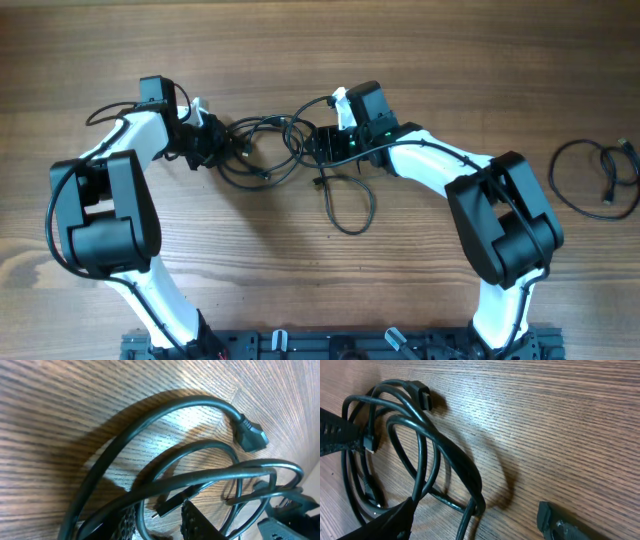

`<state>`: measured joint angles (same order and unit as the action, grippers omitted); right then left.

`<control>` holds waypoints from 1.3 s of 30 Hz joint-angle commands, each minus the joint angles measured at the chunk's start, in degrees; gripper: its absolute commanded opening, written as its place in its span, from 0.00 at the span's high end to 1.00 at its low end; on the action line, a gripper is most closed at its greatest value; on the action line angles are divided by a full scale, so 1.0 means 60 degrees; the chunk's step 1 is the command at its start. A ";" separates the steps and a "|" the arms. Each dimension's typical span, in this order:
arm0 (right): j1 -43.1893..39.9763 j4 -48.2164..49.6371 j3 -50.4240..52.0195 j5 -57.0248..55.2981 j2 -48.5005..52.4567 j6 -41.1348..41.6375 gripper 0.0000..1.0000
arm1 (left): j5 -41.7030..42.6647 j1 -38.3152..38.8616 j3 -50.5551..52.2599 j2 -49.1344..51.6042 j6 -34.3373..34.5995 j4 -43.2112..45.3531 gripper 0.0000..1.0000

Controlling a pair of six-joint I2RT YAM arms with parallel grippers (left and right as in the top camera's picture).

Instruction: Untangle cables

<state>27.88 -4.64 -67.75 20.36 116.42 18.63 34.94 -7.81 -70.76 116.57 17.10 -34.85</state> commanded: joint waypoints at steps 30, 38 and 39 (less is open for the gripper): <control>-0.0488 0.0186 0.0047 0.0849 -0.0091 -0.0459 0.41 | -0.4273 0.2645 0.0248 -0.2240 0.0339 0.0798 0.67; -0.0488 0.0430 0.0062 0.0820 -0.0091 -0.0856 0.67 | -0.5136 0.2616 0.0248 -0.2222 0.0557 0.0809 0.63; -0.0488 0.0521 0.0062 0.0820 -0.0091 -0.0856 0.67 | -0.5136 0.2616 0.0248 -0.2222 0.0557 0.0809 0.61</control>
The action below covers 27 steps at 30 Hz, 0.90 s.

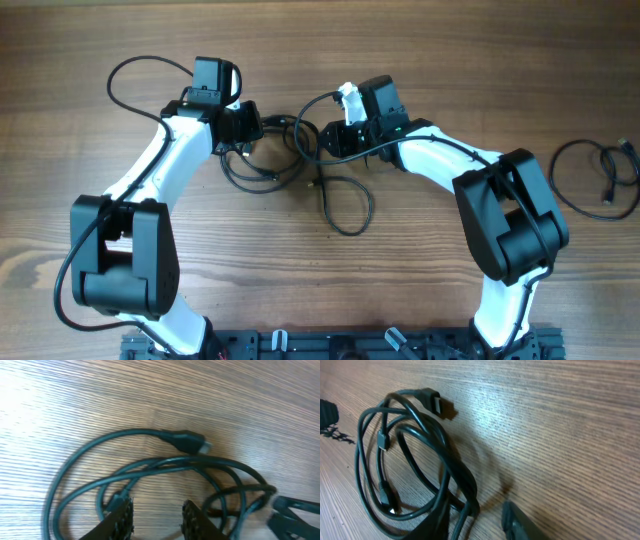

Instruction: Untangle cables

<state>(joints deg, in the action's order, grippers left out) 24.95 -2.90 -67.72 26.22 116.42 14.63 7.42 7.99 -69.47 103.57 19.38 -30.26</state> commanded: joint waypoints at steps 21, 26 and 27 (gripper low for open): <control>0.0594 0.0375 0.0058 -0.1191 -0.0080 -0.0729 0.66 | 0.0437 -0.0051 0.0033 -0.0044 0.0066 0.0127 0.53; 0.0601 0.0382 0.0058 -0.1588 -0.0080 -0.0980 0.66 | 0.0437 -0.0051 0.0033 -0.0044 0.0069 0.0124 0.53; 0.0605 0.0379 0.0058 -0.1588 -0.0080 -0.0980 0.67 | 0.0437 -0.0051 0.0033 -0.0044 0.0069 0.0124 0.52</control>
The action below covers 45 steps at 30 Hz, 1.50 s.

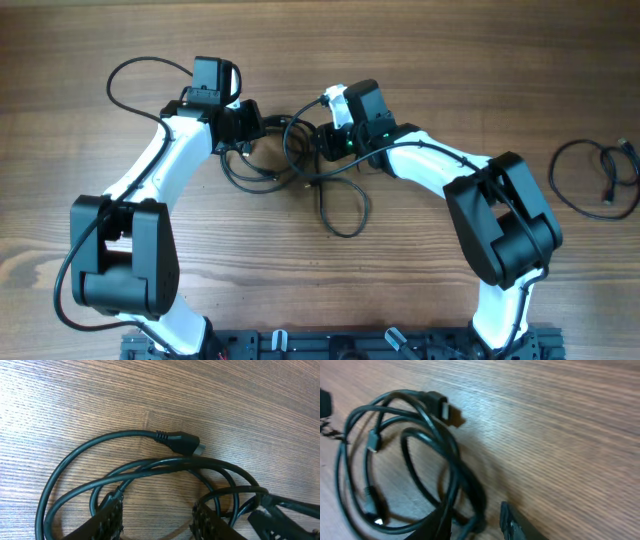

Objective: Untangle cables
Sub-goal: 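Hold the cable loops with both grippers, adjusting the grip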

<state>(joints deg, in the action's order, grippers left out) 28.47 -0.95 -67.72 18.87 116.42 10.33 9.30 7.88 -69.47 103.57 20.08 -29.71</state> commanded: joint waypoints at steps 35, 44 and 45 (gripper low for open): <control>0.0157 0.0055 0.0058 -0.0361 0.0062 0.0335 0.89 | 0.0120 -0.0033 0.0033 -0.0044 -0.0047 -0.0007 0.52; 0.0164 0.0189 0.0058 -0.0364 0.0066 0.0270 0.76 | 0.0120 -0.0033 0.0033 -0.0044 -0.0047 -0.0007 0.52; 0.0164 0.0189 0.0058 -0.0364 0.0066 0.0266 0.76 | 0.0120 -0.0033 0.0033 -0.0044 -0.0047 -0.0007 0.52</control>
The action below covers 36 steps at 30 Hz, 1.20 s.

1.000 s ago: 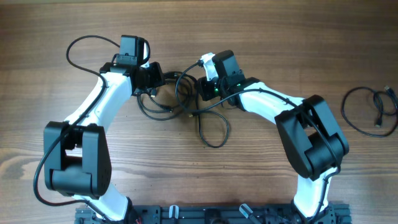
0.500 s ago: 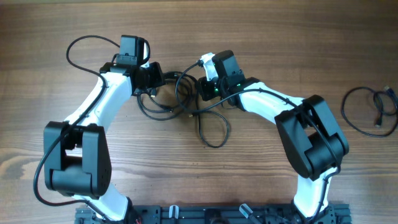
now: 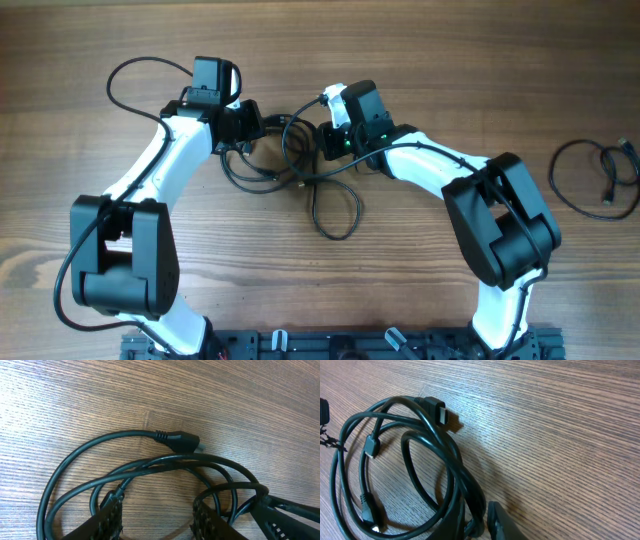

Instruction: Untangle cables

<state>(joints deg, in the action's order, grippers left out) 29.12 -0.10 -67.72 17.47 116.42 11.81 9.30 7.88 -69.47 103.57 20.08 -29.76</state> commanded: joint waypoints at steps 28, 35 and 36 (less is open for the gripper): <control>0.0109 0.0073 0.0058 -0.0084 0.0284 0.0069 0.83 | 0.0120 -0.0036 0.0033 -0.0044 -0.0047 -0.0004 0.51; 0.0109 0.0011 0.0058 0.0087 0.0284 0.0058 0.96 | 0.0120 -0.0036 0.0033 -0.0044 -0.0047 -0.0004 0.51; 0.0109 0.0007 0.0058 0.0091 0.0284 0.0055 0.96 | 0.0120 -0.0036 0.0033 -0.0044 -0.0047 -0.0004 0.51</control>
<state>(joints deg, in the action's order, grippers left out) 29.50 -0.10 -67.72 17.52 117.19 12.10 9.30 7.88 -69.47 103.57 20.08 -29.76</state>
